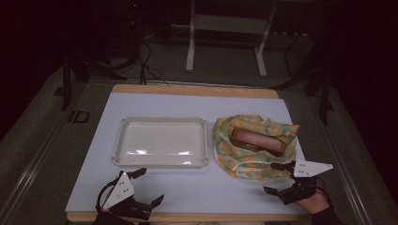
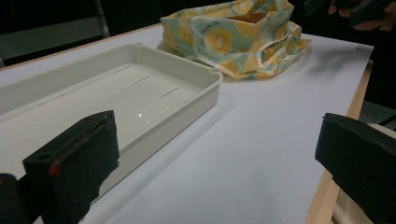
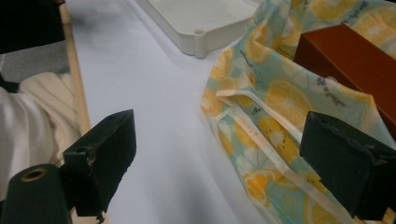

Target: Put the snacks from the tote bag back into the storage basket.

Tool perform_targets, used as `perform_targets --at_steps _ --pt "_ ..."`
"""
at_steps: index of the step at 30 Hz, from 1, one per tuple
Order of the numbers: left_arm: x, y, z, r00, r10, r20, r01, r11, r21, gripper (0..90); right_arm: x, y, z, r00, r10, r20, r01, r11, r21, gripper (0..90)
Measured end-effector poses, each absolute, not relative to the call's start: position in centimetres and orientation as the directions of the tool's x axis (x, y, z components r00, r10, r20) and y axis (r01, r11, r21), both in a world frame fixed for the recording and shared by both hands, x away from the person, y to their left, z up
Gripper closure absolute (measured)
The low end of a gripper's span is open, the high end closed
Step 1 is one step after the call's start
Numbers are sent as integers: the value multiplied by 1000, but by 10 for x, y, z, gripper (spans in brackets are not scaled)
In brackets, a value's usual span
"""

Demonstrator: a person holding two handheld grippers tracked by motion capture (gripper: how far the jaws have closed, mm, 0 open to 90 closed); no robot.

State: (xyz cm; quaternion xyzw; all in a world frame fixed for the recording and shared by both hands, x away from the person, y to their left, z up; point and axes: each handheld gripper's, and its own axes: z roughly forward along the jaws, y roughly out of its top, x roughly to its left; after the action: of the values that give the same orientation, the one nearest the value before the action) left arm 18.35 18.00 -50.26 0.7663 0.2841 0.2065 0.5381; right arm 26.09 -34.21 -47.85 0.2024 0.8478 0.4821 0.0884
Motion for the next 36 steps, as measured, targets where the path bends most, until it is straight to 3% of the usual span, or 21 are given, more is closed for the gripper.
perform_targets --at_steps 21,36 --pt "184 182 -502 749 662 7 214 -252 944 0 291 -339 -434 -907 415 -64 164 491 856 113" --pt "185 182 -502 750 662 3 212 -244 946 0 319 -347 -410 -890 446 -95 148 481 864 135"
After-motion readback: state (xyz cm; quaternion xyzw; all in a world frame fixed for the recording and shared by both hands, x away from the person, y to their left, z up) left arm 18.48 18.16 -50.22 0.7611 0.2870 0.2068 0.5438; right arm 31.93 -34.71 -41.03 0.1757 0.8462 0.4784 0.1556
